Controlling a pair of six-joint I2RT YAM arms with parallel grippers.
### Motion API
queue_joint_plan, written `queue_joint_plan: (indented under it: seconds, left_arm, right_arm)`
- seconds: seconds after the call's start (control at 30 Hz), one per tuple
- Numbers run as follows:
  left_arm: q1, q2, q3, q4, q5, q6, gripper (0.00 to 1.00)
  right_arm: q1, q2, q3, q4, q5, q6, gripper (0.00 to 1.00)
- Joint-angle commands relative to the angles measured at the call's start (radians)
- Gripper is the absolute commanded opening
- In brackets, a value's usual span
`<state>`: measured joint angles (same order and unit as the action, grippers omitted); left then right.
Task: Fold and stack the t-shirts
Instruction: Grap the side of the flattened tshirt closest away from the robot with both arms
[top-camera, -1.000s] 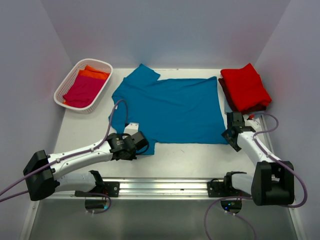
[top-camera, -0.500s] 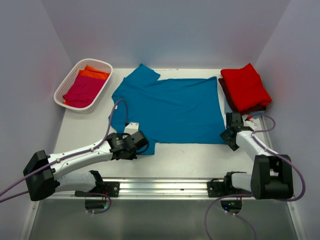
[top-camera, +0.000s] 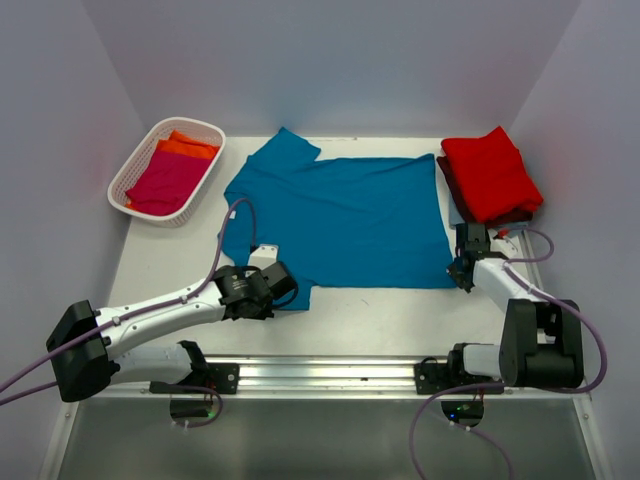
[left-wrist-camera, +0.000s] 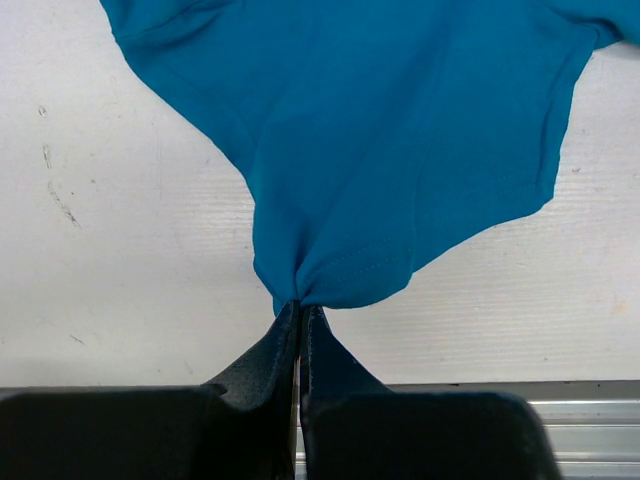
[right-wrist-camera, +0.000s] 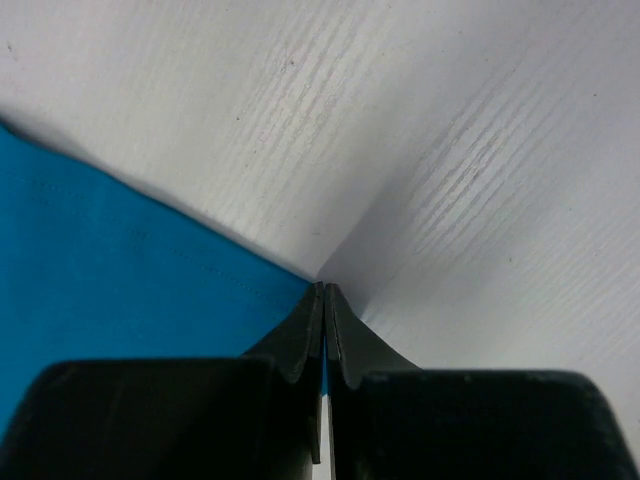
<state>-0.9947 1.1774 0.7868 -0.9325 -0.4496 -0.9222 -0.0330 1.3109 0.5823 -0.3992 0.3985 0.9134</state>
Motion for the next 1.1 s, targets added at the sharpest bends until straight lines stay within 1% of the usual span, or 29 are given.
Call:
queue_joint_plan:
  seconds: [0.0, 0.27, 0.33, 0.37, 0.4, 0.47, 0.7, 0.97, 1.07]
  left_arm:
    - [0.008, -0.013, -0.006, 0.014, -0.017, 0.003, 0.0]
    - [0.011, -0.009, -0.001, 0.012, -0.018, 0.002, 0.0]
    - [0.011, -0.007, 0.002, 0.011, -0.017, 0.003, 0.0]
    - [0.011, -0.009, 0.002, 0.011, -0.018, 0.003, 0.0]
    - [0.011, -0.007, 0.0, 0.011, -0.018, 0.003, 0.0]
    - [0.01, -0.007, 0.003, 0.009, -0.018, 0.003, 0.0]
    - [0.013, -0.007, 0.002, 0.006, -0.023, 0.002, 0.0]
    - [0.013, 0.004, 0.003, 0.006, -0.024, 0.006, 0.0]
    - [0.014, -0.001, 0.005, 0.003, -0.026, 0.003, 0.0]
  right_arm:
    - [-0.001, -0.002, -0.026, -0.006, -0.024, 0.01, 0.0]
    - [-0.002, -0.081, -0.022, -0.056, -0.021, -0.021, 0.0]
    - [-0.002, -0.084, -0.01, -0.064, -0.036, -0.044, 0.08]
    - [-0.002, -0.084, -0.006, -0.079, -0.038, -0.05, 0.23]
    - [-0.002, -0.082, 0.001, -0.085, -0.043, -0.054, 0.29]
    - [-0.004, -0.087, 0.008, -0.104, -0.043, -0.057, 0.34]
    - [-0.004, -0.137, -0.015, -0.116, -0.052, -0.068, 0.34]
    - [-0.002, -0.142, -0.036, -0.124, -0.13, -0.048, 0.34]
    - [-0.004, -0.151, -0.059, -0.11, -0.135, -0.045, 0.34]
